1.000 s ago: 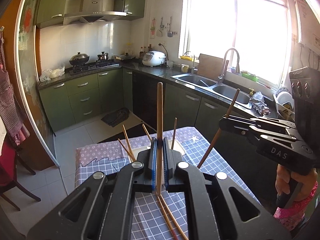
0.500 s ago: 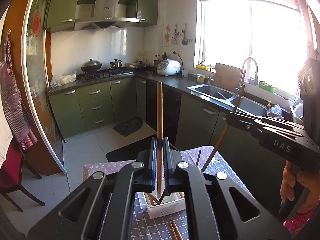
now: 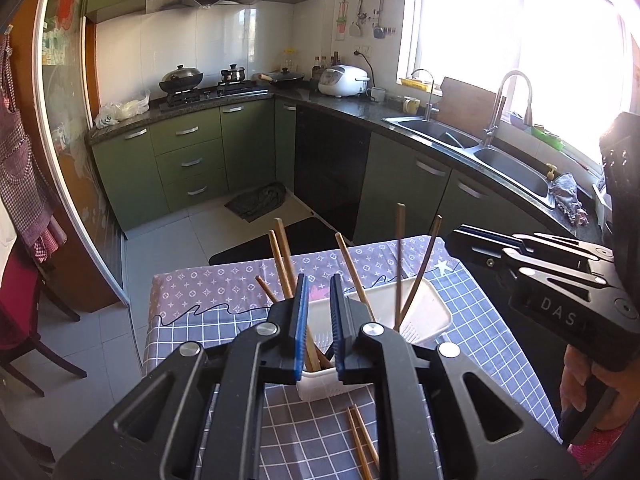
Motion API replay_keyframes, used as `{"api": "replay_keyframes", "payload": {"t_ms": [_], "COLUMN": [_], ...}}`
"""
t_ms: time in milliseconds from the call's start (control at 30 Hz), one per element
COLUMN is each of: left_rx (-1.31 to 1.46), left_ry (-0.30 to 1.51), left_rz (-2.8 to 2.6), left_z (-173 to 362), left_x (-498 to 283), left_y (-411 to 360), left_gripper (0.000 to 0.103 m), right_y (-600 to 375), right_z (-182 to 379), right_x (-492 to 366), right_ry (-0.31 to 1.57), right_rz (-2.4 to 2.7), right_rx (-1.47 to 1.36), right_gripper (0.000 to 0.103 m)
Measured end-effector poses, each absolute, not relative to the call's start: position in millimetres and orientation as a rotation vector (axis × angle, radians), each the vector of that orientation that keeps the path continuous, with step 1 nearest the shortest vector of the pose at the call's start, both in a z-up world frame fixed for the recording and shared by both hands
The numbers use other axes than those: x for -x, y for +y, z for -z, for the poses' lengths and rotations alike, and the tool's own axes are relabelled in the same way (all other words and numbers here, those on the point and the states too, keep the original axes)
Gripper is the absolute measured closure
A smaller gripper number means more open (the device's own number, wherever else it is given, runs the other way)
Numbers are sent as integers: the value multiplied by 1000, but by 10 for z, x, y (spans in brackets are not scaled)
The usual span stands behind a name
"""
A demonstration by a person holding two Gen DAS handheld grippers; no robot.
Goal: Organize utensils
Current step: 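Lower both chopsticks into the white holder and open both tools, then return both tools to the remaining chopsticks and grasp one with the left tool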
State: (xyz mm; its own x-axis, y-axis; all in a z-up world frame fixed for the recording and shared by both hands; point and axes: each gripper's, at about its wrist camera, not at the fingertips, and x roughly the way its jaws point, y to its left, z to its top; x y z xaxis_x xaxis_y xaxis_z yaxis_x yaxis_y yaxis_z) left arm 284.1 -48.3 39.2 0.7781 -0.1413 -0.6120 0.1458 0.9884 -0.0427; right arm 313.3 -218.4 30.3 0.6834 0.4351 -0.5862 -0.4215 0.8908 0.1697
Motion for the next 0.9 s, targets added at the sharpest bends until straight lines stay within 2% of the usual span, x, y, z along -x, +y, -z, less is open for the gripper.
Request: {"api": "replay_keyframes", "payload": {"t_ms": [67, 167, 300, 367, 633, 900], "left_rx": [-4, -2, -6, -1, 64, 107], "left_ry": [646, 616, 645, 683, 920, 1103], "left_rz": [155, 164, 175, 181, 203, 206], "left_z": [-455, -572, -516, -378, 585, 1230], "left_x": [-2753, -2546, -2256, -2131, -1954, -2171], "left_y": [-471, -444, -450, -450, -517, -735], "left_gripper": [87, 85, 80, 80, 80, 80], "right_y": [-2246, -2399, -2563, -2640, -2879, -3030], "right_z": [-403, -518, -345, -108, 1079, 1530], "right_x": [-2975, -2632, -2214, -2054, -1877, -1884], "right_ry": [628, 568, 572, 602, 818, 908], "right_rz": [-487, -489, -475, -446, -309, -275], "right_rx": [-29, -37, -35, -33, -70, -104], "right_gripper": [96, 88, 80, 77, 74, 71]}}
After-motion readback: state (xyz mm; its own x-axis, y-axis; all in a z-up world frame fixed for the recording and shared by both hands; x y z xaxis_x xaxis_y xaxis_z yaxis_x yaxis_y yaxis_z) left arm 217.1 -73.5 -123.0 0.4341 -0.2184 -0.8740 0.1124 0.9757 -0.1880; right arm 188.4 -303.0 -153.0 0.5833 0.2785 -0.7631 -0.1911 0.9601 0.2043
